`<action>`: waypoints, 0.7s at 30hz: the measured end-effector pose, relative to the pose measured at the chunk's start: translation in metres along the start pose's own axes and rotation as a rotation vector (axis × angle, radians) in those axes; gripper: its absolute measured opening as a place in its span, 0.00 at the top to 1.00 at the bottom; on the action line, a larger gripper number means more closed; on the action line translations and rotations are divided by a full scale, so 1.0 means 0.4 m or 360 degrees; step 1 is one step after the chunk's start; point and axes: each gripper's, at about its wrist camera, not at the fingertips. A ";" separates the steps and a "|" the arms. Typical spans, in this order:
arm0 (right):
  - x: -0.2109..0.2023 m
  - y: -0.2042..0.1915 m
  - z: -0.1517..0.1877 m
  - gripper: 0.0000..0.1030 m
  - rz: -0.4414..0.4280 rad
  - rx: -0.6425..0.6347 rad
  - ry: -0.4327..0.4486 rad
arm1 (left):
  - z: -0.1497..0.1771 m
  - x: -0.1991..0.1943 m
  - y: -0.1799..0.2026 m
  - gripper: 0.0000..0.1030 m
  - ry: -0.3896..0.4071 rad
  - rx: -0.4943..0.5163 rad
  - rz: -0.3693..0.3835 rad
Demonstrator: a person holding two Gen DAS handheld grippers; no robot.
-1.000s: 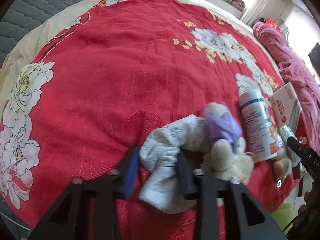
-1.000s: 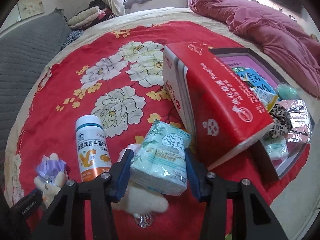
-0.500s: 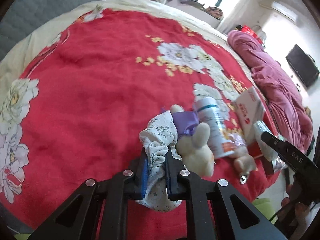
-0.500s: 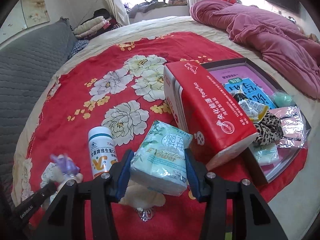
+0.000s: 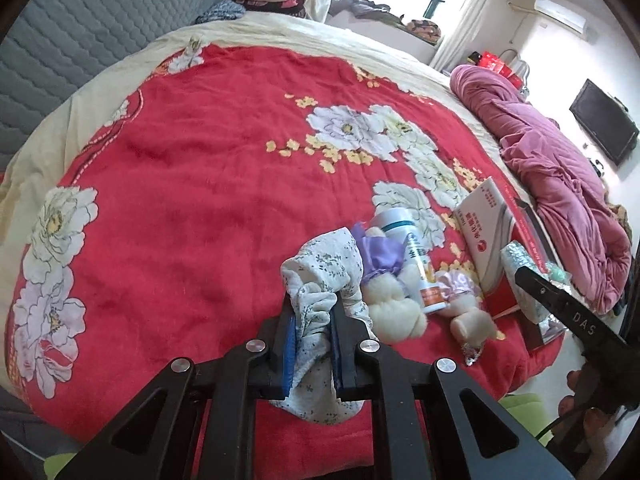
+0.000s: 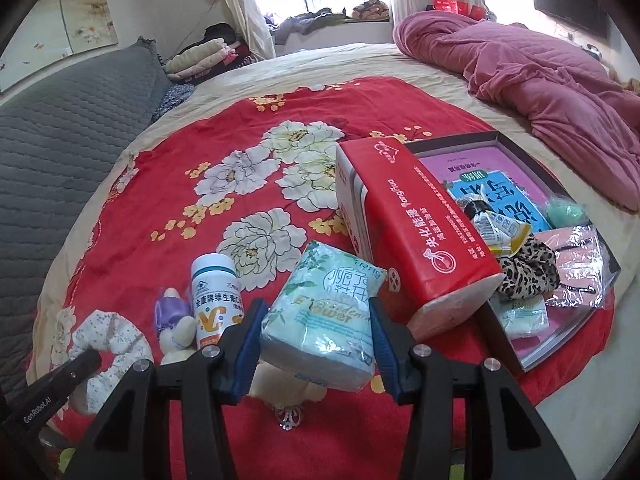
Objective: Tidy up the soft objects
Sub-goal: 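Lift and carry the scrunchie with left tool while right tool carries the tissue pack to the tray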
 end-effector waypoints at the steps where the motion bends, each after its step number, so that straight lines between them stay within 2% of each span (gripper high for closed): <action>1: -0.006 0.001 -0.001 0.51 0.0003 -0.0005 0.0011 | 0.000 -0.005 0.005 0.86 0.0002 0.0006 0.0004; 13: -0.068 0.025 -0.007 0.51 0.0022 -0.0057 0.0088 | 0.017 -0.049 0.110 0.86 0.0021 0.0094 0.0089; 21: -0.129 0.083 -0.018 0.51 0.0054 0.0000 0.0182 | 0.045 -0.087 0.209 0.86 0.0021 0.0225 0.0166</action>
Point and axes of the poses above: each gripper's, at about its wrist camera, not at the fingertips, and x roughly the way its jaws point, y to its right, z to its underside, and after that the axes turned 15 degrees about -x, right-handed
